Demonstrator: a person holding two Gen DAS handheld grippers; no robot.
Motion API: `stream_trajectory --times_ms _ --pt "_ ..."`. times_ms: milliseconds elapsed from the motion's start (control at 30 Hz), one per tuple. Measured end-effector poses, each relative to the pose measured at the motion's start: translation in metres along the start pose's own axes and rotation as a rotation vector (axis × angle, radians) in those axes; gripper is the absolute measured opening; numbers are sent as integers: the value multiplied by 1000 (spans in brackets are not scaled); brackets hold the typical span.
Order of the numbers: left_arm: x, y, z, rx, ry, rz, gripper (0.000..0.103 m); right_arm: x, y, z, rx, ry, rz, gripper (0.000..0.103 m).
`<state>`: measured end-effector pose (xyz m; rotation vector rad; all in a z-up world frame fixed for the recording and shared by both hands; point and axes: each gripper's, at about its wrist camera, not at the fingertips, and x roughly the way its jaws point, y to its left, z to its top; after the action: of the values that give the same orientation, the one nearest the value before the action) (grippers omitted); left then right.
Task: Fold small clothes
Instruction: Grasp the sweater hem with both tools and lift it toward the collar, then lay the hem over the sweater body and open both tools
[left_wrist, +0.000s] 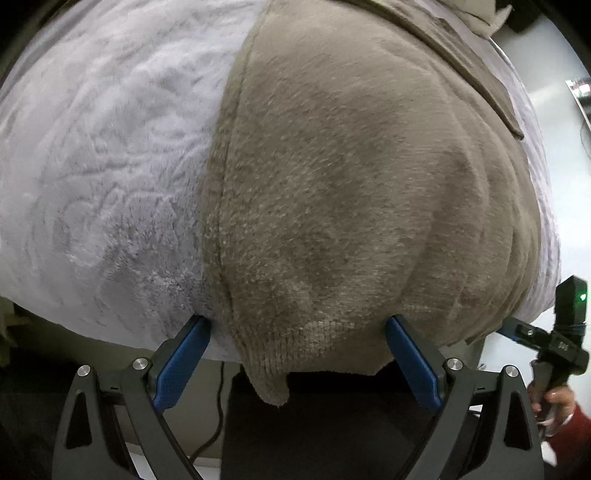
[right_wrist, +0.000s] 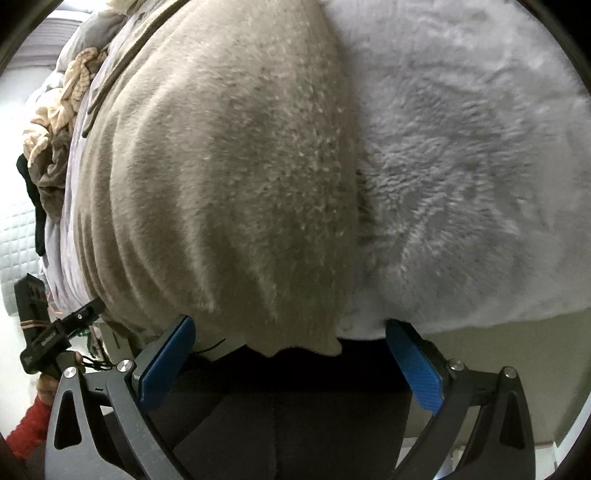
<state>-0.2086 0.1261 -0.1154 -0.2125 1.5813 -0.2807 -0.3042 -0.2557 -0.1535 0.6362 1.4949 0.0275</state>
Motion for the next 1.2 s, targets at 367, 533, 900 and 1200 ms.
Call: stream_trajectory --times_ms 367,533,900,1200 --pt "-29 30 -6 -16 13 -230 15 -39 7 -8 73 -41 264 12" --pt "-76 21 14 10 -96 -316 15 -81 25 19 72 -132 405 12" --pt "-118 -4 141 -15 -329 -241 15 -128 43 173 122 -275 467 12" --pt "-95 -12 194 -56 -347 32 70 -85 33 239 223 -181 309 20"
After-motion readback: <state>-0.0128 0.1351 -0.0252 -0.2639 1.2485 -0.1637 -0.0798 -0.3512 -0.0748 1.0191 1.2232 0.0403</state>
